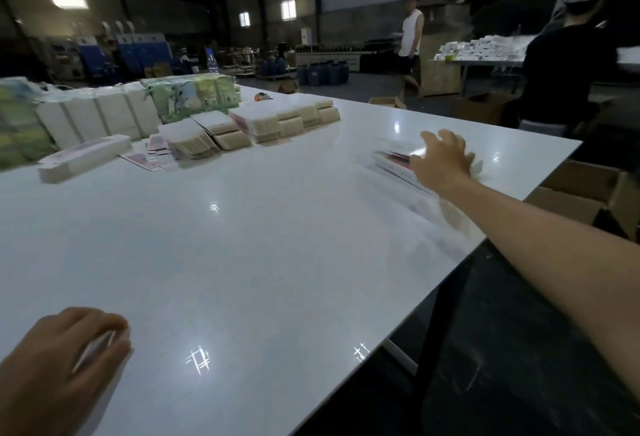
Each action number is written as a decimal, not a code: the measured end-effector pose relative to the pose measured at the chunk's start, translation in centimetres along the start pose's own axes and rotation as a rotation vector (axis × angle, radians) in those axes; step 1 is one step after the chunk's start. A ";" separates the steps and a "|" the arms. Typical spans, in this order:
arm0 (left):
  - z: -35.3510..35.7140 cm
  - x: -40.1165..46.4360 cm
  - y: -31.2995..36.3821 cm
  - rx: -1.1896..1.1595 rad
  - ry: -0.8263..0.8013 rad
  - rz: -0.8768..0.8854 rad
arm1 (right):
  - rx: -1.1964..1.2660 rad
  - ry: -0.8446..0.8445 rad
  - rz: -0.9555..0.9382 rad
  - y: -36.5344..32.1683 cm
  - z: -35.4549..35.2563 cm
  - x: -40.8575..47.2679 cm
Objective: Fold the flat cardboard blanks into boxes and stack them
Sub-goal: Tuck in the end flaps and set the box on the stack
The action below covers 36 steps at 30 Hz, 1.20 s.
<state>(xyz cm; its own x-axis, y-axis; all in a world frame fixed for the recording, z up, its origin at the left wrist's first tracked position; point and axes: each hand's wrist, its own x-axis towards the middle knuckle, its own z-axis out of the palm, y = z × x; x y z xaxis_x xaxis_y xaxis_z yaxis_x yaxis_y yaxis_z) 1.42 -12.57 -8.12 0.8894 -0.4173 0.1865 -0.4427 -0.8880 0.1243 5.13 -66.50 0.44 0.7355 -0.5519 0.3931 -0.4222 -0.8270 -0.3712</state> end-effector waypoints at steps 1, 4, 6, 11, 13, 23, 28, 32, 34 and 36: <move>-0.3 -0.3 0.9 -0.033 0.023 -0.011 | 0.057 0.018 -0.073 -2.0 -0.4 -0.6; -1.8 -1.0 3.4 -0.138 0.189 -0.092 | 0.225 0.029 -0.365 -9.6 -1.5 -3.8; -2.4 -1.5 4.7 -0.167 0.240 -0.054 | 0.309 -0.024 -0.572 -14.6 -1.5 -7.4; -2.9 -2.1 6.0 -0.145 0.292 -0.059 | 0.314 -0.200 -0.962 -22.8 2.0 -17.2; -2.8 -2.3 5.9 -0.139 0.298 -0.060 | 0.285 -0.263 -1.012 -24.2 3.8 -19.6; -2.9 -2.4 5.6 -0.159 0.293 -0.067 | 0.281 -0.391 -1.007 -24.8 6.8 -22.3; -6.5 -2.2 -0.4 -0.136 0.272 -0.256 | 0.306 -0.396 -0.994 -24.6 7.1 -22.1; -9.9 -3.8 -8.8 0.024 0.162 -0.742 | 0.311 -0.361 -0.998 -24.7 7.5 -22.1; -10.2 -5.2 -11.6 0.155 -0.008 -0.917 | 0.300 -0.348 -0.993 -24.7 7.6 -22.2; -9.5 -6.5 -12.9 0.233 -0.122 -1.007 | 0.306 -0.352 -0.979 -24.7 7.7 -22.2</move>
<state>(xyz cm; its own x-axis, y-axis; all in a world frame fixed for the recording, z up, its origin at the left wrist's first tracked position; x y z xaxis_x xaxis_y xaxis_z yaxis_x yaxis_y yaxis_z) 0.25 3.40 -1.68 0.8465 0.5325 -0.0007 0.5323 -0.8462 -0.0258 3.29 -32.93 -5.58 0.8129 0.4349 0.3874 0.5447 -0.8032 -0.2412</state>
